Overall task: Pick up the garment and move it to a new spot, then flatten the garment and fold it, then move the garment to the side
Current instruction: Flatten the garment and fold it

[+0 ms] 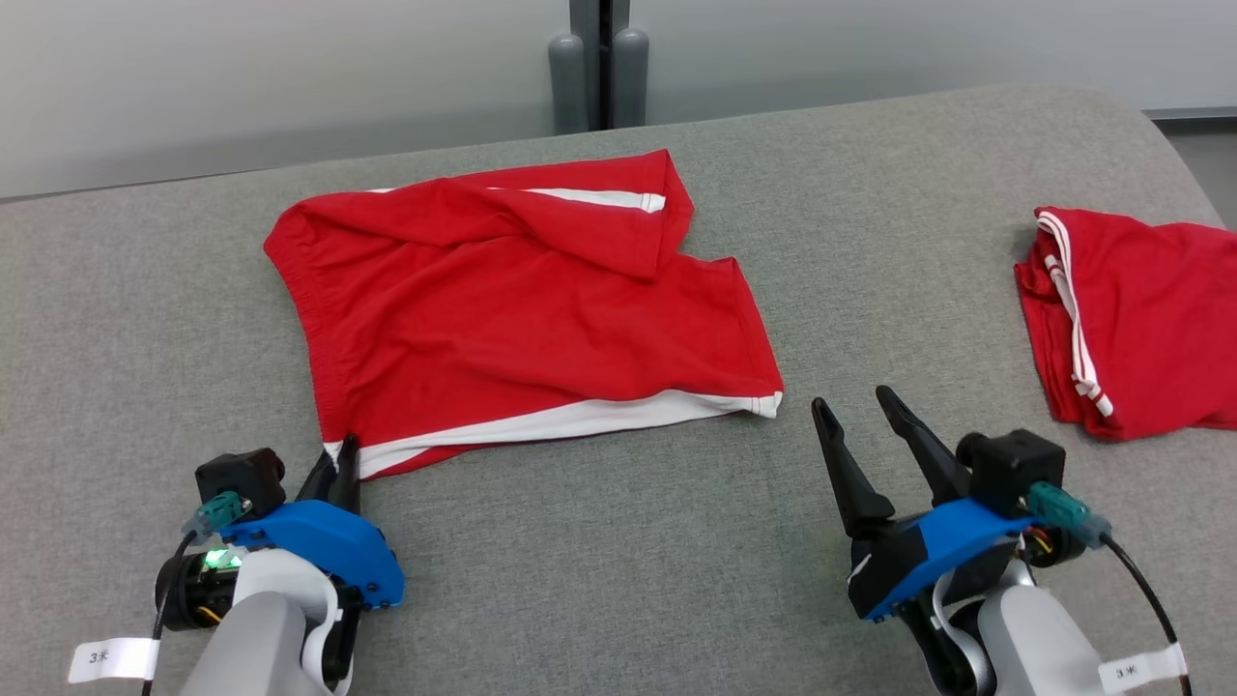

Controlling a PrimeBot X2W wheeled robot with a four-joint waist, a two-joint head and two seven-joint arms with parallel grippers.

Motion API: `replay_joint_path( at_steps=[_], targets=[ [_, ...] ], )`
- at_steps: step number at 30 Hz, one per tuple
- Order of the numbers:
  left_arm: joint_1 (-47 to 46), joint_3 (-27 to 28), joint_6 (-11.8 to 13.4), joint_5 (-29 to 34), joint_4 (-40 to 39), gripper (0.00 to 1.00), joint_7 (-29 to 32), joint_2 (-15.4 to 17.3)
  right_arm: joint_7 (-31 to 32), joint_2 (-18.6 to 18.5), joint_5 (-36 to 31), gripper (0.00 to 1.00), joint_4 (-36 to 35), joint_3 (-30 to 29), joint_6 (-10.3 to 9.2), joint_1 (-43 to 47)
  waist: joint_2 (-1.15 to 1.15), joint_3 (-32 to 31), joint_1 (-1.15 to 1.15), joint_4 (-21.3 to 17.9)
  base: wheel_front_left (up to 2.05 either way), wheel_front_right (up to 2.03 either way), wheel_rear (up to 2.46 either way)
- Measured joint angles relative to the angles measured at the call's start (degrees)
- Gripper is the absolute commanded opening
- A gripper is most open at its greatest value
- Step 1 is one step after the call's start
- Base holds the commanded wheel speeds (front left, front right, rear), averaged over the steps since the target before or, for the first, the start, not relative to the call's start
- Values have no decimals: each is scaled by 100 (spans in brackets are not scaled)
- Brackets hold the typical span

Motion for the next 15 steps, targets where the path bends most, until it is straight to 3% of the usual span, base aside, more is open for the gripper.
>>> replay_joint_path(
  at_steps=[8,15],
  targets=[
    [-95,-289,-52,-51,37,0,-100,-134,1040,5,-22,100,922,115,0,-701,0,63,0,266,0,0,0],
    [-165,-538,-56,-136,42,0,-193,-223,985,8,-238,100,1557,286,0,-1074,0,128,0,468,0,0,0]
  ],
)
